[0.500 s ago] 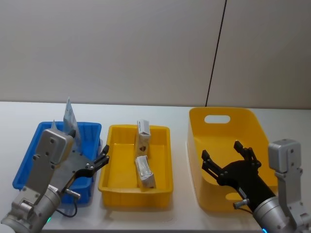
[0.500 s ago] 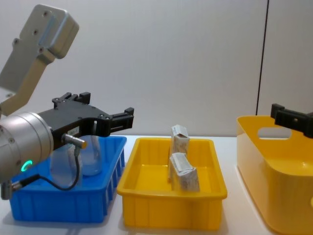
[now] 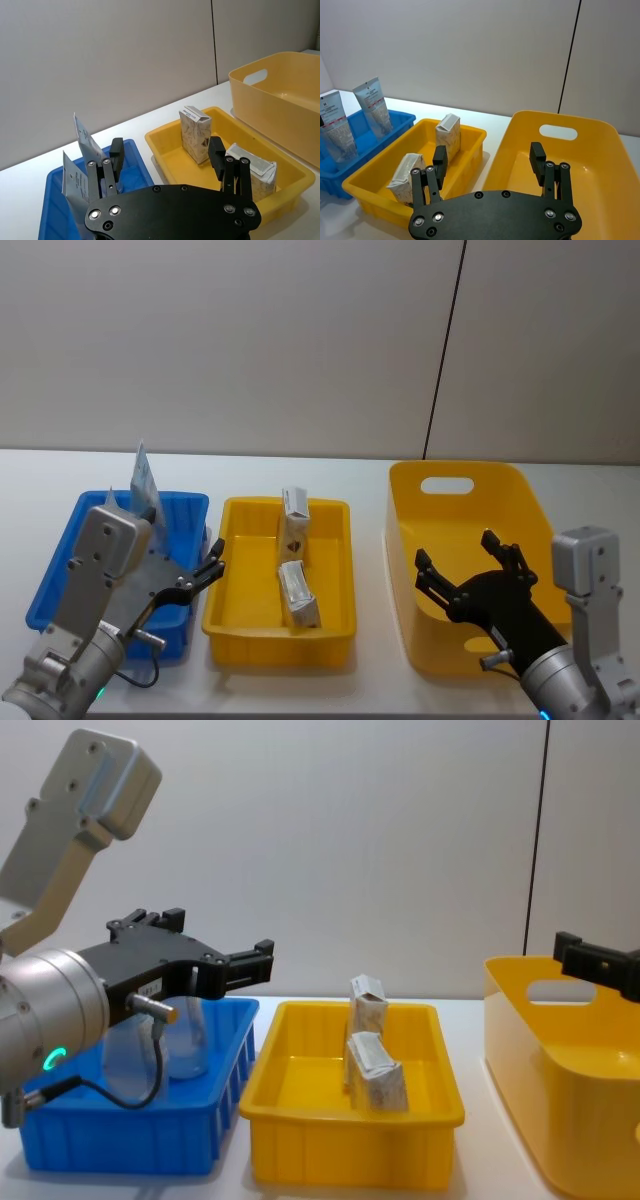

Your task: Bimanual collaborative sorting of washing and personal care products

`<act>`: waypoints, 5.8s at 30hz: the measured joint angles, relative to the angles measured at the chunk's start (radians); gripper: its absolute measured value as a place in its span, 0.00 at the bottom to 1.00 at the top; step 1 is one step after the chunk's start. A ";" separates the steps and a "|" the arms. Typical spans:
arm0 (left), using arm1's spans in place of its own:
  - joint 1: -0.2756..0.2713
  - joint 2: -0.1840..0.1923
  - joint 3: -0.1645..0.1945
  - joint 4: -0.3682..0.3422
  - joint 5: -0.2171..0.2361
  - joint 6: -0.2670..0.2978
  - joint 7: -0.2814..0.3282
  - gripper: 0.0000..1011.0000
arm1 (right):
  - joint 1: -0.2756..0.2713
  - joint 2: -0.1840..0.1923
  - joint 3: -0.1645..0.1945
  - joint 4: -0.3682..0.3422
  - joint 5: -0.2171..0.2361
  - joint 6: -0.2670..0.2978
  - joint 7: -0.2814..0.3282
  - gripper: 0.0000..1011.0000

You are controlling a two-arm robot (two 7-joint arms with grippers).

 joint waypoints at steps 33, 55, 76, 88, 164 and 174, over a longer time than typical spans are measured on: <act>0.000 0.000 0.000 0.000 0.000 0.000 0.000 0.99 | 0.029 0.000 0.002 0.030 0.008 0.000 0.026 0.99; 0.000 0.000 0.000 0.000 0.000 0.000 0.000 0.99 | 0.249 -0.053 -0.056 0.242 0.047 0.075 0.169 0.99; 0.000 0.000 0.000 0.000 0.000 0.000 0.000 0.99 | 0.339 -0.191 -0.131 0.303 0.027 0.320 0.084 0.99; 0.000 0.000 0.000 0.000 0.000 0.000 0.000 0.99 | 0.371 -0.255 -0.156 0.319 0.005 0.490 0.004 0.99; 0.000 0.000 0.000 0.000 0.000 0.000 0.000 0.99 | 0.378 -0.213 -0.150 0.073 -0.230 0.618 -0.206 0.25; -0.014 -0.010 -0.012 0.014 0.006 0.014 0.012 0.99 | 0.294 -0.183 -0.078 -0.049 -0.265 0.627 -0.276 0.25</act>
